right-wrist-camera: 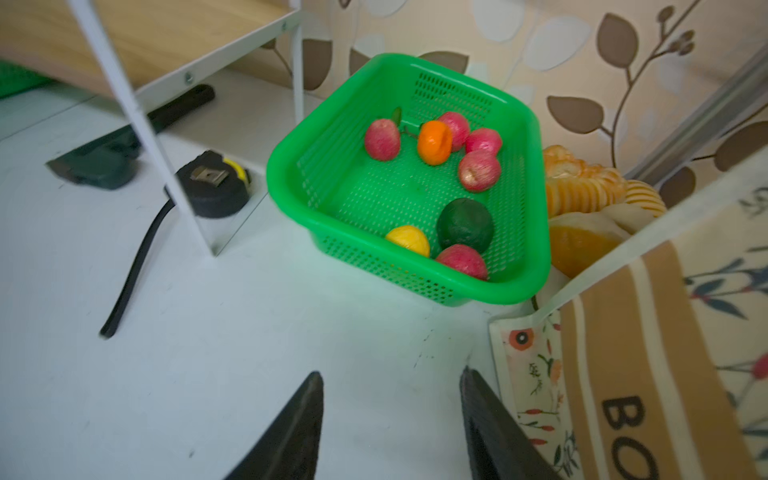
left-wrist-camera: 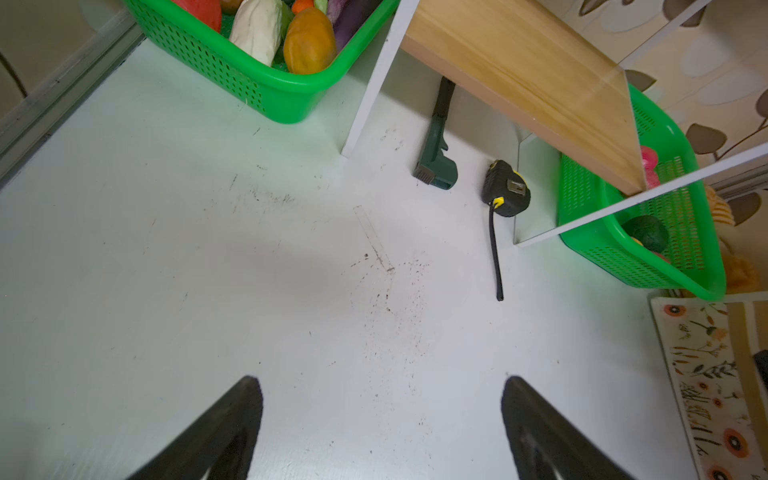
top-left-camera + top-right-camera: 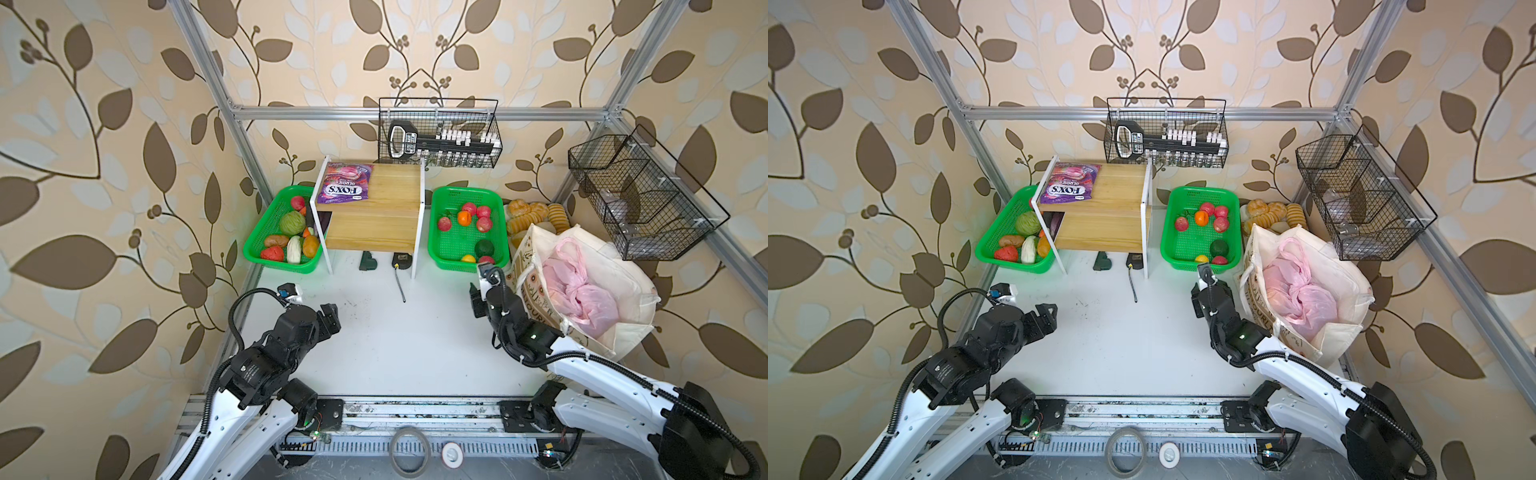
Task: Place the mixed food into the grocery bags and tie them
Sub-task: 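Withdraw the right gripper up and out of the tote bag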
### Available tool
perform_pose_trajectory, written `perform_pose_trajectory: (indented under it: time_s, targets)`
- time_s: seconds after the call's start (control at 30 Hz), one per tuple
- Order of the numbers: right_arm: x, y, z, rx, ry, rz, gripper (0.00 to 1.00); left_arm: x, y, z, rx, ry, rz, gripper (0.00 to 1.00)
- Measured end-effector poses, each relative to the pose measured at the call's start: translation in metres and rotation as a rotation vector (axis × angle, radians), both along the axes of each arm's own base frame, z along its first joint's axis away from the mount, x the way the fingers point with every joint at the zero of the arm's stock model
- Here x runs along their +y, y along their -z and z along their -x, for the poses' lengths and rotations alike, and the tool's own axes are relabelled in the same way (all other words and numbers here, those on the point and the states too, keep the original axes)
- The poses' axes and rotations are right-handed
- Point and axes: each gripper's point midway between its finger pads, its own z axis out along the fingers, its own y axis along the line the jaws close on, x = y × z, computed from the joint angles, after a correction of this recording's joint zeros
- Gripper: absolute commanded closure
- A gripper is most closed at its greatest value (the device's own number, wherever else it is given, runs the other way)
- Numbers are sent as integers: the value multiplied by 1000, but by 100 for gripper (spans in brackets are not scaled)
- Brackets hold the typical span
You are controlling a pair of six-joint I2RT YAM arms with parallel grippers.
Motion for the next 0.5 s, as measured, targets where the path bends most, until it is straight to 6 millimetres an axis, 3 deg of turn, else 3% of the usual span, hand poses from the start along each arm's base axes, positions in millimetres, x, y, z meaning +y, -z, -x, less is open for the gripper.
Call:
perform_pose_trajectory:
  time_s: [0.07, 0.2, 0.5]
  targets:
    - [-18, 0, -7, -31, 41, -22, 46, 2, 7, 0, 13, -5, -17, 6]
    - [-53, 21, -13, -48, 93, -38, 46, 2, 13, -2, 32, -5, -39, 6]
    - [-63, 36, -24, -79, 10, -85, 44, 1, 15, -12, 35, -17, -66, 4]
